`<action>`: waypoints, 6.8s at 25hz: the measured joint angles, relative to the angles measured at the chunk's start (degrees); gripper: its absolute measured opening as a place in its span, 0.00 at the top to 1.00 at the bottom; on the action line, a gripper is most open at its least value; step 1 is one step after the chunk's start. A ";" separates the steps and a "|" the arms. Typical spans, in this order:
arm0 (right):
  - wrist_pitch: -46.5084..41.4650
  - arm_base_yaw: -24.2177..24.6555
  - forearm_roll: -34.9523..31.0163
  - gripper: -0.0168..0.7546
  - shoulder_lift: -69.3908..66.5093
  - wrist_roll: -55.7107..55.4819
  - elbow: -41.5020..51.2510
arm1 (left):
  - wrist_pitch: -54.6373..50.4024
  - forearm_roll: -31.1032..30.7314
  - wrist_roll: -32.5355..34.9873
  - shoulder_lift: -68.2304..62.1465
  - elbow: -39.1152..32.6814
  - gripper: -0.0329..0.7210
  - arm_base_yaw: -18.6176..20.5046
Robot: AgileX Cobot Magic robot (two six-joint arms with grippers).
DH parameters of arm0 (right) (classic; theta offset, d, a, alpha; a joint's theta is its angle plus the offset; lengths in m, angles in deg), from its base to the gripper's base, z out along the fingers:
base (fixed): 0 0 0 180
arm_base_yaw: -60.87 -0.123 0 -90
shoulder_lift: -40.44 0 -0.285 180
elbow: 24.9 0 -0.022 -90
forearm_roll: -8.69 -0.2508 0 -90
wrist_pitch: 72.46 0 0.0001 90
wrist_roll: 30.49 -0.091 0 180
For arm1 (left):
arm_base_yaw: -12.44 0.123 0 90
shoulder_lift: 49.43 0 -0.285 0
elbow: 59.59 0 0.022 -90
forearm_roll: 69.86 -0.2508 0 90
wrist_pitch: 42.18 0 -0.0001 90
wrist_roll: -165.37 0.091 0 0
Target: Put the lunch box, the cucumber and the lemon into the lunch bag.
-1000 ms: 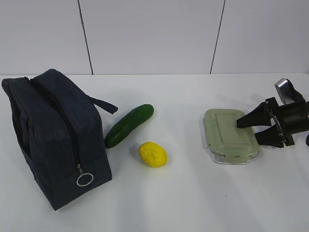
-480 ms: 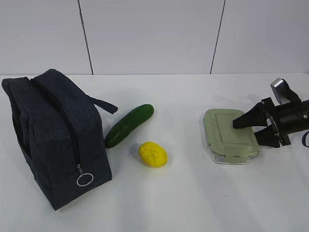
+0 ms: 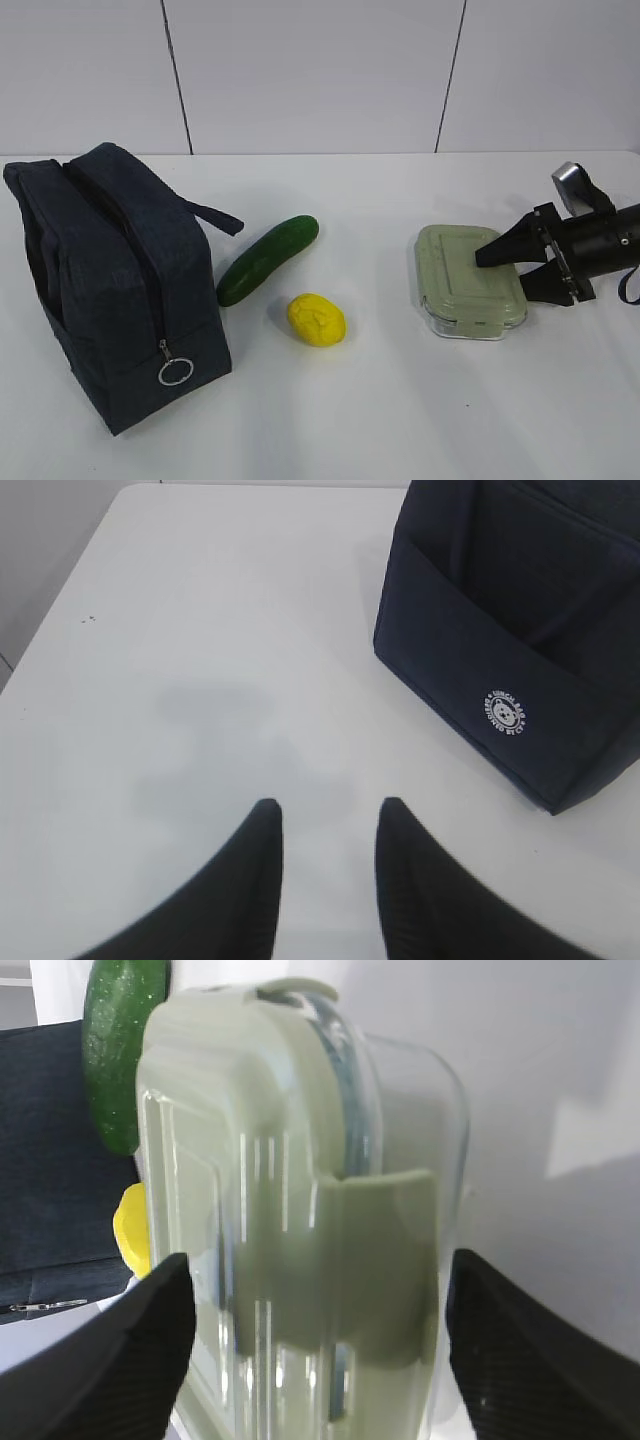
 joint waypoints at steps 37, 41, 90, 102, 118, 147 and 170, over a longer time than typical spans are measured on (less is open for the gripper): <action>-0.11 0.00 -0.11 0.42 0.00 0.00 0.00 | 0.00 0.00 0.00 0.00 0.00 0.64 0.00; -0.11 0.00 -0.11 0.44 0.00 0.00 0.00 | 0.00 0.00 0.00 0.00 0.00 0.64 0.00; 0.60 -0.09 -2.48 0.45 -0.40 -1.53 0.00 | 0.00 0.00 0.00 0.00 0.00 0.64 0.00; 0.94 -0.09 -3.02 0.45 -0.40 -1.55 0.00 | 0.00 0.00 0.00 0.00 0.00 0.64 0.00; 1.88 -0.34 -3.92 0.45 0.68 -3.52 0.00 | 0.00 0.00 0.00 0.00 0.00 0.64 0.00; 1.91 -3.25 -5.44 0.45 7.58 -9.86 0.22 | 0.00 0.00 0.00 0.00 0.00 0.64 0.00; 1.33 -4.29 -4.59 0.45 16.56 -16.95 0.44 | 0.00 0.95 0.00 0.00 0.00 0.64 0.00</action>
